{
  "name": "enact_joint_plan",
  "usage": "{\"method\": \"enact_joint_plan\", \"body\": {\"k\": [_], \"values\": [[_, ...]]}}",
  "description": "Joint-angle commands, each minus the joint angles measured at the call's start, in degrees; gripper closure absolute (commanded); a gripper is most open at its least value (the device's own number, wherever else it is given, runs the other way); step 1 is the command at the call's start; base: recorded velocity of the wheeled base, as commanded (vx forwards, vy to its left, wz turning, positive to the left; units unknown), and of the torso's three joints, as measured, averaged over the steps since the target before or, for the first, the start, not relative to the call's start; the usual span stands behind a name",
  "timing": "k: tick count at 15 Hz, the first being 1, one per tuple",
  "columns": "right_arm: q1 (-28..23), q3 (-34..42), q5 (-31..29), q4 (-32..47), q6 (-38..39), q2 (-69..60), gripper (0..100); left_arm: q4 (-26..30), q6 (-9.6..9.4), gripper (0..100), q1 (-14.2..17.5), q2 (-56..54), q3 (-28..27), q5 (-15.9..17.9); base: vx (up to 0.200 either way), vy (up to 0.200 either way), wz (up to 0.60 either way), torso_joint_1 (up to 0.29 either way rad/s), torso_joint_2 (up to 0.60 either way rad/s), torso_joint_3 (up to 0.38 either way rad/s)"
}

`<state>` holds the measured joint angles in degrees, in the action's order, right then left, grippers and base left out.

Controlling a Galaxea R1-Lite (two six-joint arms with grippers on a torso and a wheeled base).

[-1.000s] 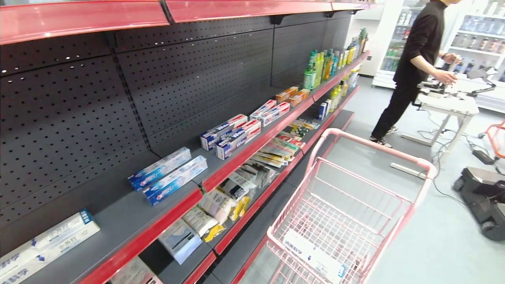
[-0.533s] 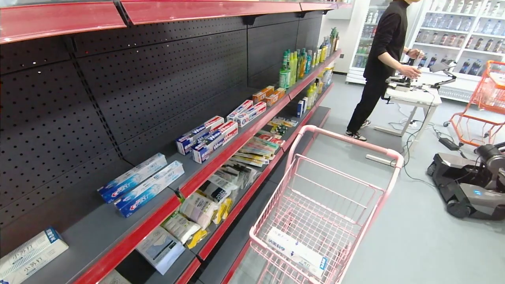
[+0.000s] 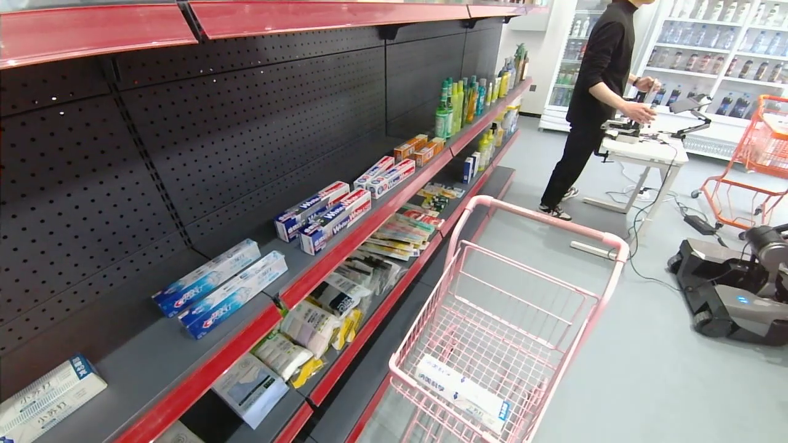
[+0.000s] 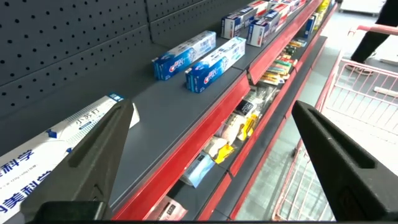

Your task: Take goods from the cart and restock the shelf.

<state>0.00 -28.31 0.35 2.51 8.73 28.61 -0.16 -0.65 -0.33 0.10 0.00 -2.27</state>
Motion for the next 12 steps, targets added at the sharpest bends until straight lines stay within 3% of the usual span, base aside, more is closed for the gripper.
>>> {"method": "enact_joint_plan", "body": {"k": [1, 5, 8, 12], "values": [[-1.8, -19.2, -1.0, 3.3, -6.4, 39.5, 0, 0.0, -0.06, 0, 0.0, 0.1, 0.0, 0.0, 0.000, 0.000, 0.00, 0.000, 0.00, 0.000], [0.1, -16.3, 8.8, 3.6, -23.0, 61.3, 0, 0.0, 0.03, 0, 0.0, 0.1, 0.0, 0.0, 0.000, 0.000, 0.00, 0.000, 0.00, 0.000], [1.1, -24.8, 13.2, 2.9, -38.2, 80.7, 0, 0.0, 0.03, 0, 0.0, 0.1, 0.0, -0.1, 0.000, 0.000, 0.00, 0.000, 0.00, 0.000], [4.0, -34.6, 16.2, 3.2, -41.6, 95.1, 0, 0.0, 0.03, 0, 0.0, 0.1, 0.0, 0.0, 0.000, 0.000, 0.00, 0.000, 0.00, 0.000]]}}
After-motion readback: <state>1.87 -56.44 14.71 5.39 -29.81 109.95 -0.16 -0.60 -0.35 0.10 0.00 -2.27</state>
